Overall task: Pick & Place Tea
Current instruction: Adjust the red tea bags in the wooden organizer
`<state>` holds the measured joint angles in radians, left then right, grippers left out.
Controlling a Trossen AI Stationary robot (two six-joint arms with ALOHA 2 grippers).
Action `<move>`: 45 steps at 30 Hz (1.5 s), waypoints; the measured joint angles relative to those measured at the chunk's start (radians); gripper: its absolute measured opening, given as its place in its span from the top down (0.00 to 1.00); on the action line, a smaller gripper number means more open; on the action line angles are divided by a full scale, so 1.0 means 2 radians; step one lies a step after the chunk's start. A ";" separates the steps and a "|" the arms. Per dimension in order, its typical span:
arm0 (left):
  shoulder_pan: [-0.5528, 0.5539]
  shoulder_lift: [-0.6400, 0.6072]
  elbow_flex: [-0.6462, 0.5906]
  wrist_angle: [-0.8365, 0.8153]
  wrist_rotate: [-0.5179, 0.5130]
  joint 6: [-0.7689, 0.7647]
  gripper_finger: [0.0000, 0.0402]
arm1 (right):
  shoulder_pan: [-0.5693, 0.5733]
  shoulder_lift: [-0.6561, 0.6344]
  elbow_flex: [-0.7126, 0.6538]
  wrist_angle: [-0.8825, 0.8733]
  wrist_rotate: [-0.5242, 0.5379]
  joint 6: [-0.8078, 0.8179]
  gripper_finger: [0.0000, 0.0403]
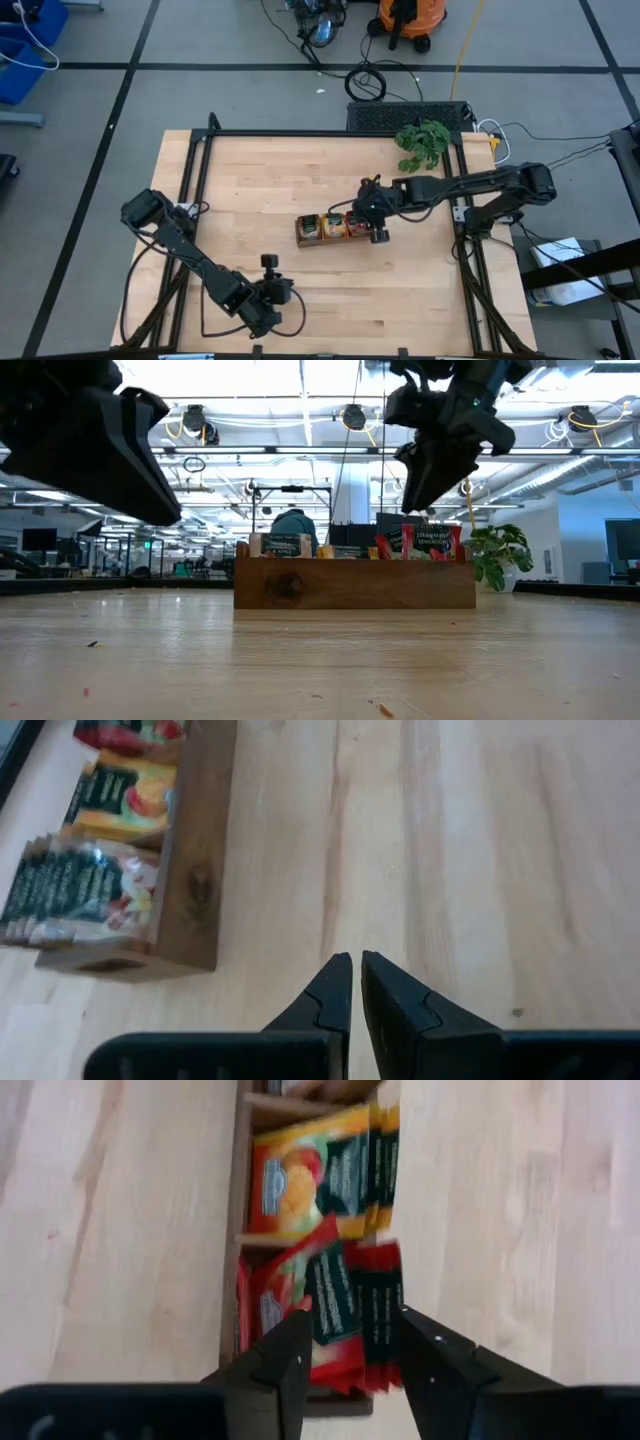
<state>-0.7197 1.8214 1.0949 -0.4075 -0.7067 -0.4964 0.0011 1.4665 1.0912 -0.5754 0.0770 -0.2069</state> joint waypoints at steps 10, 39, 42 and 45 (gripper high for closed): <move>-0.001 0.000 -0.013 0.019 0.003 -0.005 0.91 | -0.014 0.026 0.000 -0.003 -0.014 0.004 0.68; -0.001 0.000 -0.013 0.033 0.005 0.006 0.91 | -0.014 0.033 -0.011 0.015 0.000 0.047 0.99; -0.002 0.000 -0.013 0.032 0.005 0.006 0.91 | -0.014 0.033 -0.011 0.016 0.004 0.077 1.00; -0.002 0.000 -0.013 0.032 0.005 0.006 0.91 | -0.014 0.033 -0.011 0.018 0.015 0.113 1.00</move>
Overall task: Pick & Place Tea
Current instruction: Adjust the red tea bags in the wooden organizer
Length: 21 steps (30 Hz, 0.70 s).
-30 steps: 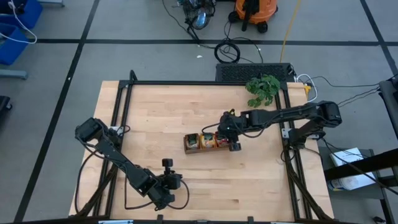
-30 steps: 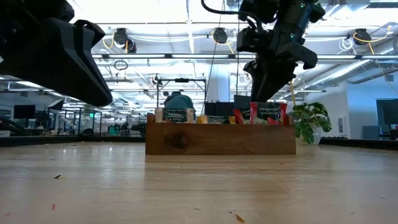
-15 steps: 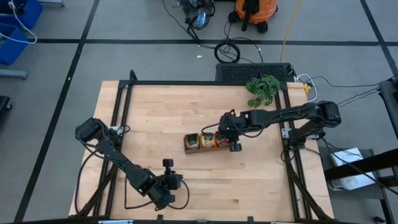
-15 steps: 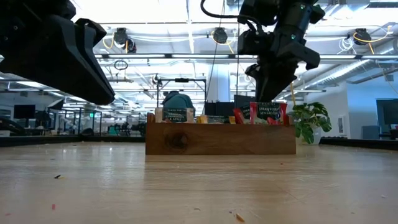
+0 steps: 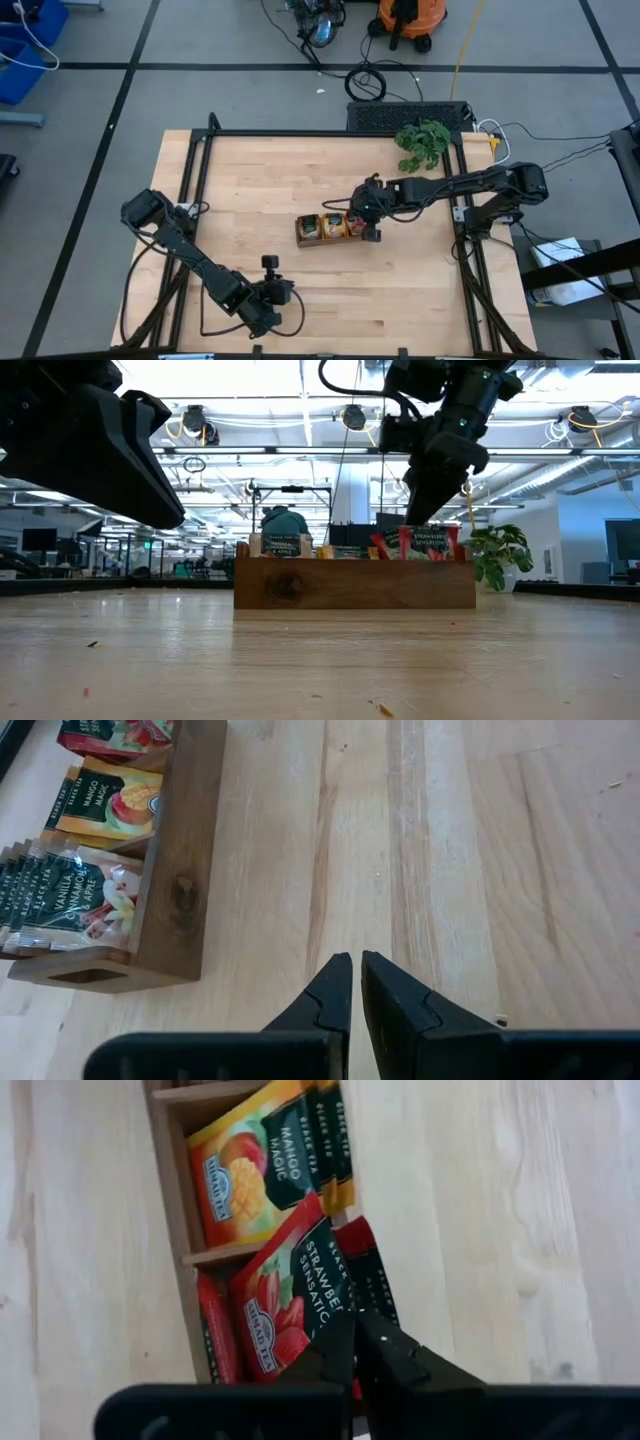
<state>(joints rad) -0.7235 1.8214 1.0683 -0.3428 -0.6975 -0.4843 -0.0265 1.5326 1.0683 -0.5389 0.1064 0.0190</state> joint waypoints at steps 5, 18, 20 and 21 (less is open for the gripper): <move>-0.007 0.000 0.000 0.000 0.000 0.000 0.91 | 0.001 0.000 0.000 -0.002 0.001 0.052 1.00; -0.022 0.000 0.000 -0.001 -0.014 0.000 0.91 | 0.030 -0.003 0.000 -0.026 0.040 0.129 1.00; -0.022 0.000 0.000 -0.001 -0.014 0.000 0.91 | 0.034 -0.003 0.000 -0.031 0.042 0.139 1.00; -0.022 0.000 0.000 -0.001 -0.014 0.000 0.91 | 0.036 -0.003 -0.002 -0.031 0.048 0.143 1.00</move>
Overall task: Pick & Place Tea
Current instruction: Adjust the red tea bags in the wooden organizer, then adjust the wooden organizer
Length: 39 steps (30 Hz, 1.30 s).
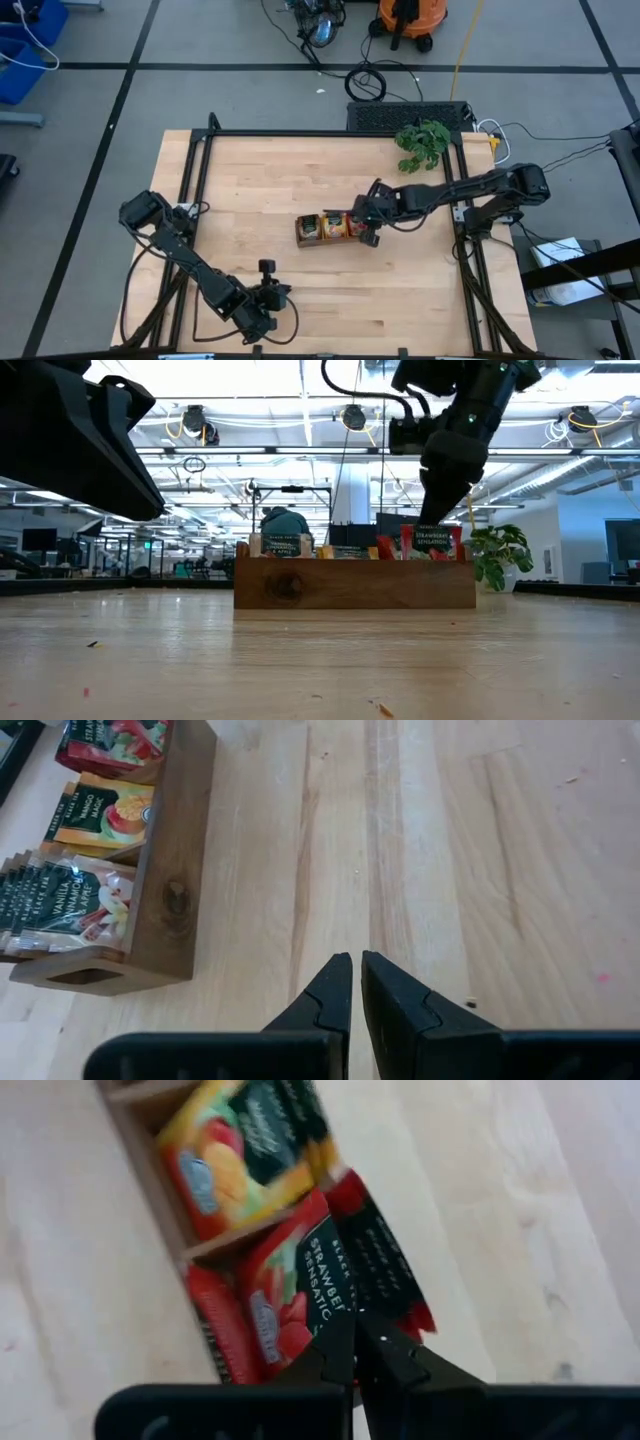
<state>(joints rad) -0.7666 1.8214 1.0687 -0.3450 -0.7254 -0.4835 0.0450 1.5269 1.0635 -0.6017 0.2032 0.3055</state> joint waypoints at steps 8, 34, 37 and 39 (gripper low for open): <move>0.000 0.000 0.000 0.000 0.000 0.000 0.91 | 0.001 0.000 -0.051 0.053 0.018 0.023 1.00; 0.000 0.000 0.000 0.003 0.000 0.000 0.91 | 0.002 -0.074 -0.067 0.066 -0.012 0.012 0.61; 0.000 0.000 0.000 0.003 0.000 0.001 0.91 | 0.001 -0.097 -0.067 0.059 -0.008 0.012 0.59; 0.000 0.000 0.000 0.001 -0.006 -0.001 0.91 | 0.004 -0.112 -0.067 0.043 0.004 0.015 0.59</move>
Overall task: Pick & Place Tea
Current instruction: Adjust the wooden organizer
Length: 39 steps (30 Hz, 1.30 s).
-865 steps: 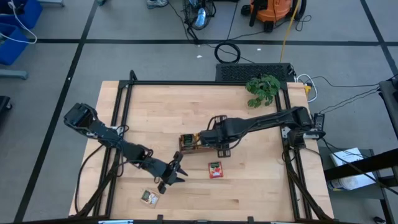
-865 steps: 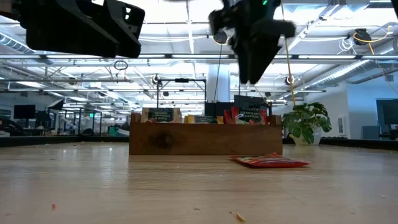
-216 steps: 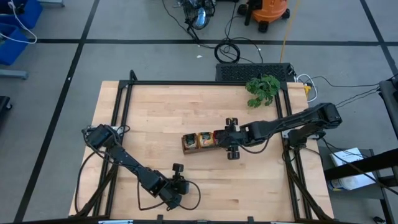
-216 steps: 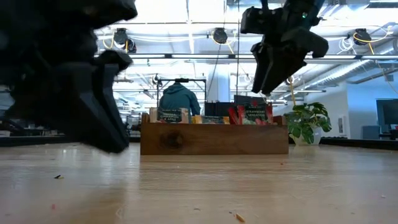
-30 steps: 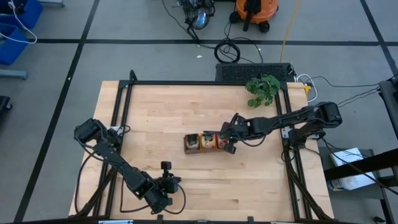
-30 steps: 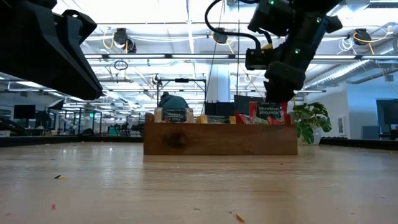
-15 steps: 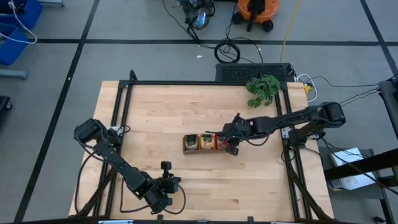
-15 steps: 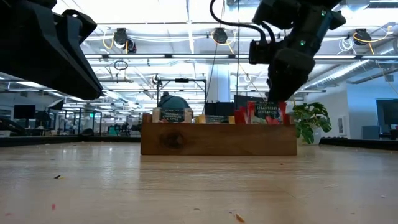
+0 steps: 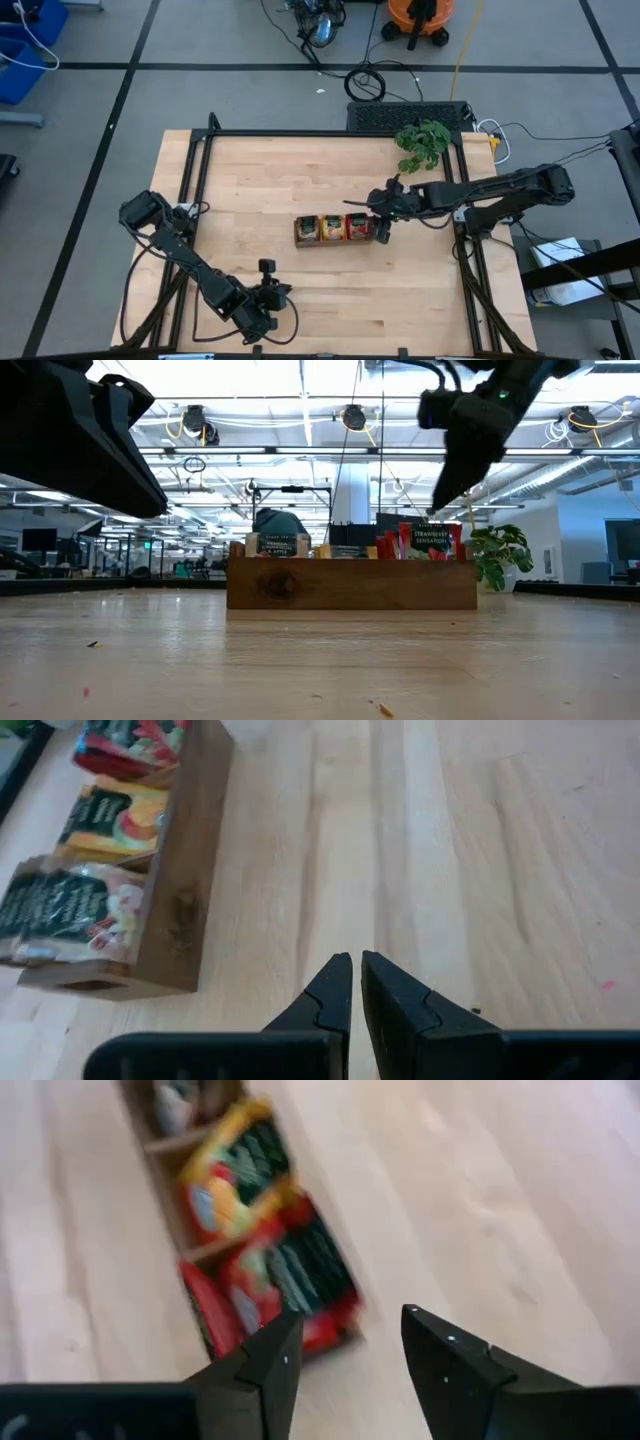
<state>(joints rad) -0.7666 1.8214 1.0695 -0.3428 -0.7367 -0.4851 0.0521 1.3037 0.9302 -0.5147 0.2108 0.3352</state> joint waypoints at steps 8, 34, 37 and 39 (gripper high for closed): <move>0.019 0.000 0.000 -0.138 -0.033 -0.138 0.91 | 0.071 -0.031 -0.033 -0.103 0.095 0.103 0.79; 0.189 0.000 0.000 -0.113 0.072 -0.088 0.91 | 0.148 0.041 -0.241 0.319 0.088 0.115 1.00; 0.194 0.000 0.000 -0.115 0.075 -0.083 0.91 | 0.146 0.060 -0.241 0.340 0.080 0.100 1.00; 0.194 0.000 -0.001 -0.116 0.074 -0.072 0.91 | 0.144 0.063 -0.241 0.345 0.073 0.096 1.00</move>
<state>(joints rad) -0.3795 1.8214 1.0683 -0.5753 -0.5884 -0.6285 0.3405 1.4298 0.4477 0.1761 0.3558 0.5278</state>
